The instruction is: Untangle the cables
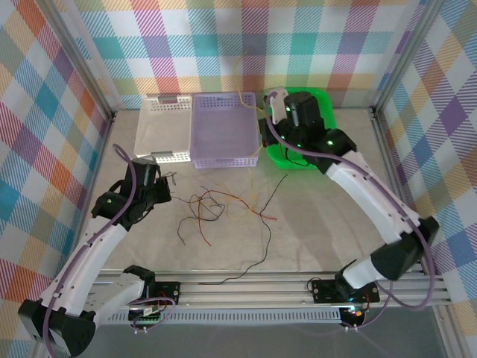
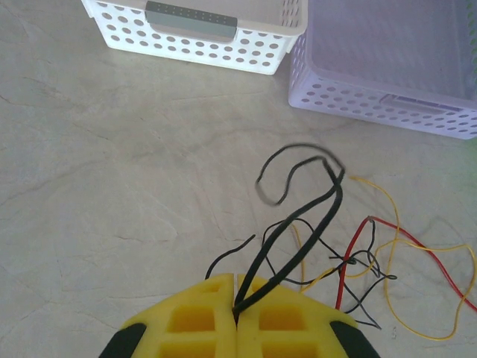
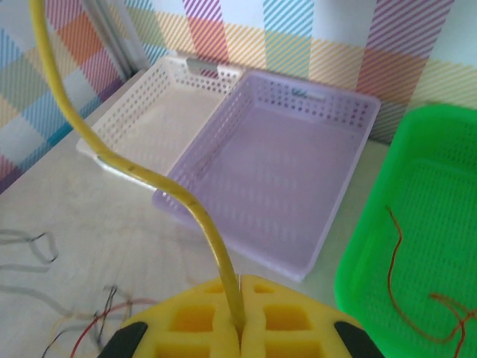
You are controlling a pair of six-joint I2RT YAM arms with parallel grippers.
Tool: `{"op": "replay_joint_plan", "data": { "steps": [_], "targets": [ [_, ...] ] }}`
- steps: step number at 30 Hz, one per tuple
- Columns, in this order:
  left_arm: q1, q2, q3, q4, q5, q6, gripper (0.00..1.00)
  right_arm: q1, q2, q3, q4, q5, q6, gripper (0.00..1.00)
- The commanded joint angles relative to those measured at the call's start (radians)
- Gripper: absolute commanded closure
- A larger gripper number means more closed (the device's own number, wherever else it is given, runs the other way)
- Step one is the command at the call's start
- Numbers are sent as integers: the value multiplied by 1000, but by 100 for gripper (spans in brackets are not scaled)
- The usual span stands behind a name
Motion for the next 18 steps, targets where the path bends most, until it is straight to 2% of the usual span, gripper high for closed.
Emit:
{"op": "replay_joint_plan", "data": {
  "steps": [1, 8, 15, 18],
  "targets": [
    [-12, -5, -10, 17, 20, 24, 100, -1, 102, 90, 185, 57, -25, 100],
    [-29, -17, -14, 18, 14, 27, 100, 0, 397, 346, 230, 139, -54, 100],
    [-42, -16, -13, 17, 12, 32, 100, 0, 753, 803, 125, 265, -107, 100],
    [-47, -15, -14, 17, 14, 32, 100, -6, 824, 830, 209, 310, -99, 100]
  ]
}}
